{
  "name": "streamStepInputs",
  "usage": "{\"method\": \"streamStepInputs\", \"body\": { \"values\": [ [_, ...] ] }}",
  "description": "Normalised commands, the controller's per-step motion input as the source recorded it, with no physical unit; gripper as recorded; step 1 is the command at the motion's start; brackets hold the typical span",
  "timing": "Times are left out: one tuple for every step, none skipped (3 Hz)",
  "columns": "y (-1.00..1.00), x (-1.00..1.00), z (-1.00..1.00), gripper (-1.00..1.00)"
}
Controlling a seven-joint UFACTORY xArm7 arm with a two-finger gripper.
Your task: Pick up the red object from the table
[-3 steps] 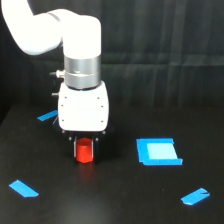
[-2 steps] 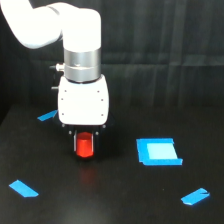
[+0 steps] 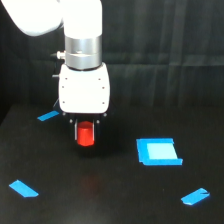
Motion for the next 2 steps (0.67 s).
{"method": "streamStepInputs", "body": {
  "values": [
    [-0.02, 0.09, 1.0, -1.0],
    [-0.09, 0.17, 0.95, -1.0]
  ]
}}
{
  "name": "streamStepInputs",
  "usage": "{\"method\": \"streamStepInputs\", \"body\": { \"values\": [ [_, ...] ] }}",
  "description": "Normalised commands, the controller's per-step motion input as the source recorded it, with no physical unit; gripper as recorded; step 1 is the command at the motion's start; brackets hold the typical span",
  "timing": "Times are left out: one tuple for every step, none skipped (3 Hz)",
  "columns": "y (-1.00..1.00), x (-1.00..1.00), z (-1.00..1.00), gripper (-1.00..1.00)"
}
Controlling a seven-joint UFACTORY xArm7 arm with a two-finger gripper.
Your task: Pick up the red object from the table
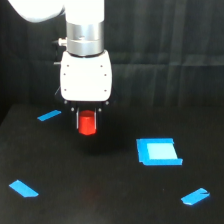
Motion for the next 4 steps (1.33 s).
{"method": "streamStepInputs", "body": {
  "values": [
    [-0.02, 0.1, 1.0, -1.0],
    [-0.03, 0.15, 0.95, -1.0],
    [0.07, 0.07, 0.83, -0.99],
    [0.02, -0.03, 0.31, -0.96]
  ]
}}
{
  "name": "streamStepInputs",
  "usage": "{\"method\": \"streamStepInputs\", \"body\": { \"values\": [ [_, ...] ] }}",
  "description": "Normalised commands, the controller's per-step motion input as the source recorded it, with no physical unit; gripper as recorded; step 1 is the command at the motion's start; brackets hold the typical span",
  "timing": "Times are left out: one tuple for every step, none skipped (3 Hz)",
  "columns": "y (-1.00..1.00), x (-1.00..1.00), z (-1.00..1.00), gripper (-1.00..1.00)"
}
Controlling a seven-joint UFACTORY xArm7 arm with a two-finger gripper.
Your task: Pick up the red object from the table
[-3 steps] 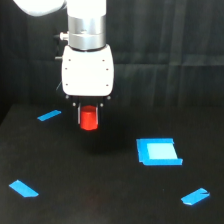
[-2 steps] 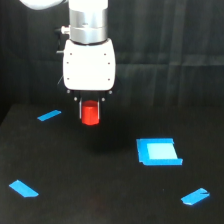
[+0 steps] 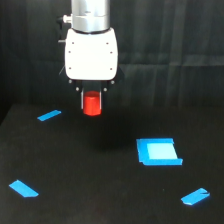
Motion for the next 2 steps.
{"method": "streamStepInputs", "body": {
  "values": [
    [-0.04, 0.06, 0.28, -0.97],
    [0.04, 0.05, 0.32, -0.98]
  ]
}}
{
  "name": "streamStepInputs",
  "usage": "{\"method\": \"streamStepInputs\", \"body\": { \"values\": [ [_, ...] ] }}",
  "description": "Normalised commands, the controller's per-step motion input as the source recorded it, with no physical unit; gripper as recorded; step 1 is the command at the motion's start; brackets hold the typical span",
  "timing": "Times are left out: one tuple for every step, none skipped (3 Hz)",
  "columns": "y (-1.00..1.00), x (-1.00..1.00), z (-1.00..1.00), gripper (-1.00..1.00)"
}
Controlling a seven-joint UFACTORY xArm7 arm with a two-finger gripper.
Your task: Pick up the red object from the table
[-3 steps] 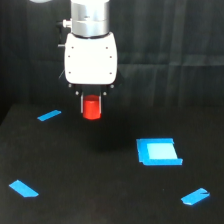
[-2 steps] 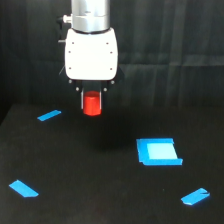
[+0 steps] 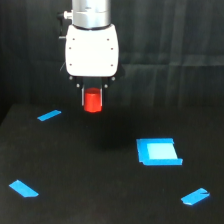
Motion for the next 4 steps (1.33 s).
{"method": "streamStepInputs", "body": {
  "values": [
    [0.03, 0.08, 0.27, -1.0],
    [-0.07, 0.08, 0.32, -1.0],
    [-0.12, -0.01, 0.28, -1.0],
    [0.09, 0.07, 0.24, -1.0]
  ]
}}
